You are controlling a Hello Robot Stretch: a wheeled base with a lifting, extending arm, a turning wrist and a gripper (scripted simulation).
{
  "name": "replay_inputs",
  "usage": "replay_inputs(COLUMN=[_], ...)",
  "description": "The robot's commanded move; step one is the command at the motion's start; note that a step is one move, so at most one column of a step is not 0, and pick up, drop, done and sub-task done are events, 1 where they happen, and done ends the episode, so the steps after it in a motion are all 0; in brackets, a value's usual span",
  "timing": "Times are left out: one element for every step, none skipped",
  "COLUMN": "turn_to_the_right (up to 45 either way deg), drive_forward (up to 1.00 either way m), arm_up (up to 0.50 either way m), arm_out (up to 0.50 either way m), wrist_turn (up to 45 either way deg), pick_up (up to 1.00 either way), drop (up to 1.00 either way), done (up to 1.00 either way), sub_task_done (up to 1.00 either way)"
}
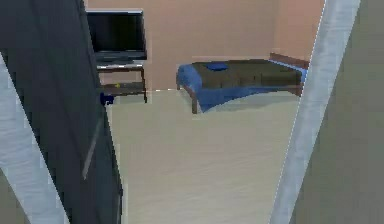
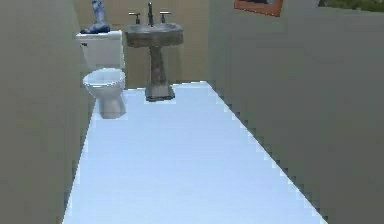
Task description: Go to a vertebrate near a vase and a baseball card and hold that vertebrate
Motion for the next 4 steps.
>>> replay_inputs(turn_to_the_right=[0.0, 45.0, 9.0, 0.0], drive_forward=[0.80, 0.00, 0.00, 0.25], arm_up=[0.00, 0.00, 0.00, 0.00], arm_out=[0.00, 0.00, 0.00, 0.00], wrist_turn=[0.0, 0.0, 0.0, 0.0], pick_up=[0.00, 0.00, 0.00, 0.00], drop=[0.00, 0.00, 0.00, 0.00], done=[0.00, 0.00, 0.00, 0.00], sub_task_done=[0.00, 0.00, 0.00, 0.00])
